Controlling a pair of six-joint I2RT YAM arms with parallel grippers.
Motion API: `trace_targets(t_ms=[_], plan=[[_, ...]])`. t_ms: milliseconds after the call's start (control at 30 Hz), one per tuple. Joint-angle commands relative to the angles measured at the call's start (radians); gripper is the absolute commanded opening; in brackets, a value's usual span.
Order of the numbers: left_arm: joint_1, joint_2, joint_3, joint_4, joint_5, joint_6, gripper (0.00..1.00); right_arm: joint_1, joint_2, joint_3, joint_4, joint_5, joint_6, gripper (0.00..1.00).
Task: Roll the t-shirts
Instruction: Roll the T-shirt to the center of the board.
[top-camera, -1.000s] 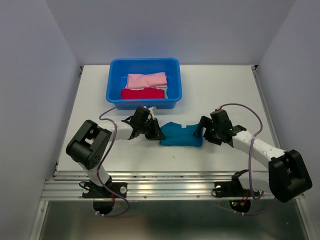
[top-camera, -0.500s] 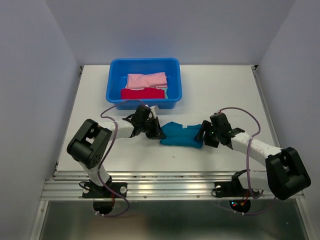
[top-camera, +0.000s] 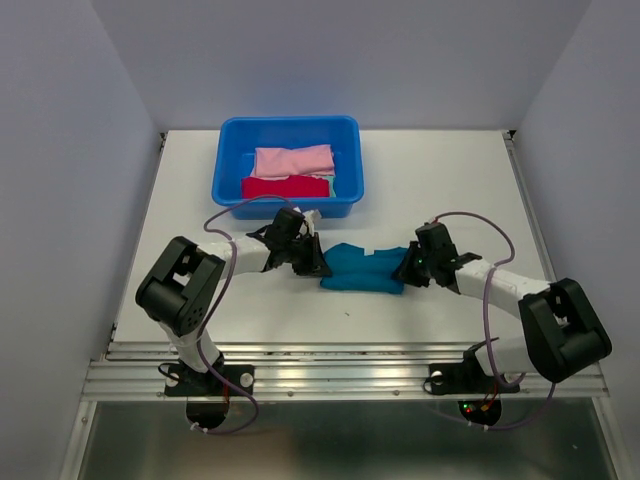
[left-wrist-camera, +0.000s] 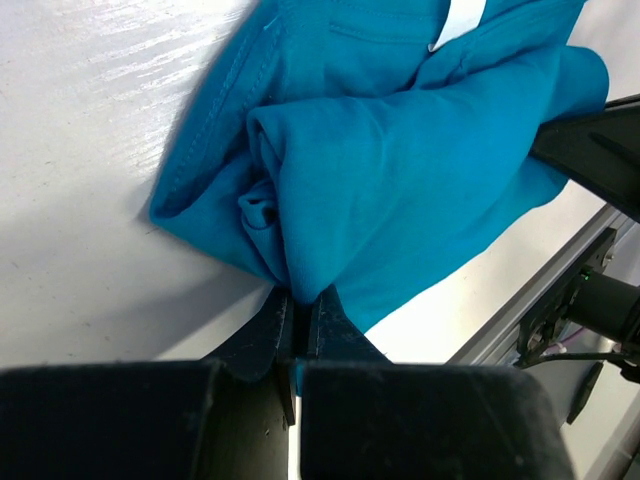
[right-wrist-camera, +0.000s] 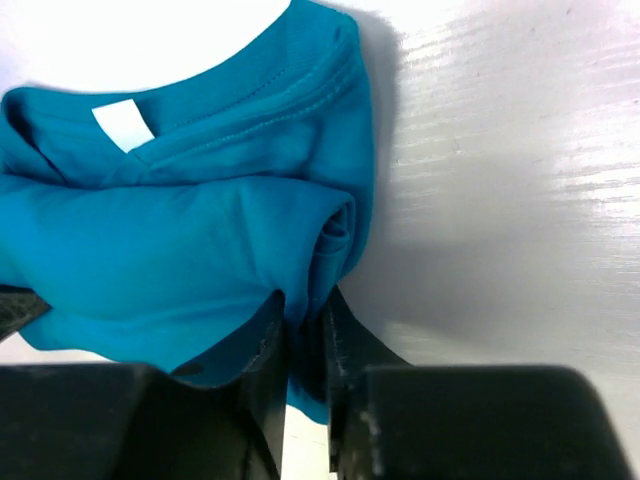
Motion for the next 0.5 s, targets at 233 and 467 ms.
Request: trace_targets(t_ms=[233, 467], plan=[[-0.01, -0.083, 0.116, -0.198, -0.127, 0.09, 0.0, -0.005, -0.064, 0.098, -0.115, 0.066, -0.019, 0.01], [-0.027, -0.155, 0.213, -0.326, -0.145, 0.116, 0.0, -0.005, -0.173, 0.164, -0.188, 0.067, -0.005, 0.01]])
